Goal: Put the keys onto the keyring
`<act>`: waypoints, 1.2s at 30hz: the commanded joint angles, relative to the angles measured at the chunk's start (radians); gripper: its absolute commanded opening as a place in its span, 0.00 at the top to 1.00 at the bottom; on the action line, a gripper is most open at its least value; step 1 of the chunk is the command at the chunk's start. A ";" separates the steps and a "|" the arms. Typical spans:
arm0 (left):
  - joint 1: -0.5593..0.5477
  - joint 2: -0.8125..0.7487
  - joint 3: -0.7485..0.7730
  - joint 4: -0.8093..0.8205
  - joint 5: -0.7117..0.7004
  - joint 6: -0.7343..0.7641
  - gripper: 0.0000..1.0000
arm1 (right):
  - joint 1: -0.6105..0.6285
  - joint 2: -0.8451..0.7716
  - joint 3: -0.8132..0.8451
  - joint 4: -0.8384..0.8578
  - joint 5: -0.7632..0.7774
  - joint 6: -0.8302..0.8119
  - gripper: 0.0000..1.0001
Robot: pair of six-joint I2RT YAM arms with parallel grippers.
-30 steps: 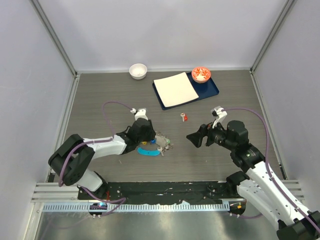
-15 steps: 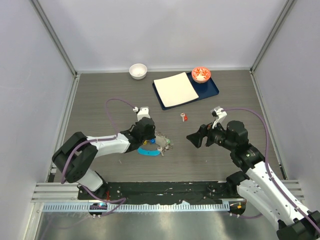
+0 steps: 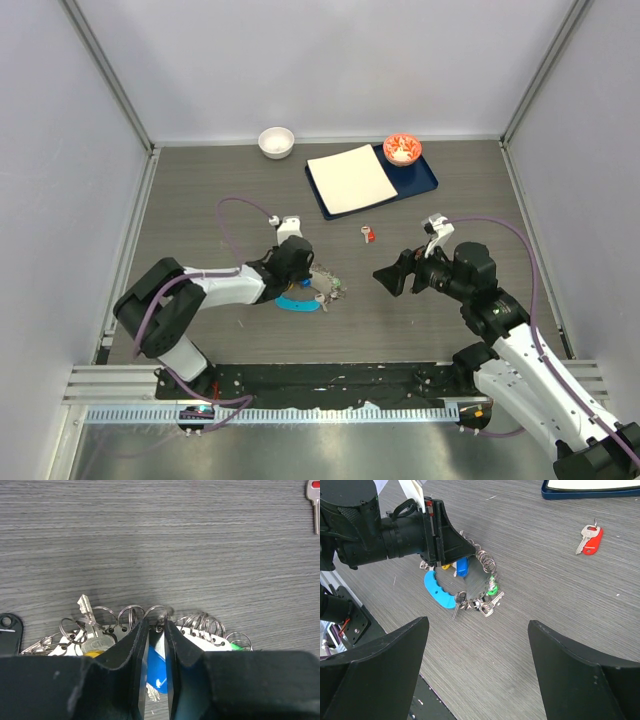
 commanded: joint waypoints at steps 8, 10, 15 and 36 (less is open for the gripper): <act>0.000 0.047 0.034 0.058 -0.011 -0.010 0.81 | 0.006 -0.009 -0.007 0.057 0.002 0.006 0.13; 0.001 0.050 0.034 0.063 -0.003 -0.011 0.81 | 0.005 -0.006 -0.008 0.057 0.000 0.005 0.13; 0.000 0.038 0.019 0.112 0.023 0.015 0.81 | 0.005 -0.006 -0.010 0.062 -0.003 0.006 0.13; 0.006 0.082 0.025 0.139 0.029 0.101 0.80 | 0.006 0.003 -0.014 0.072 -0.017 0.008 0.13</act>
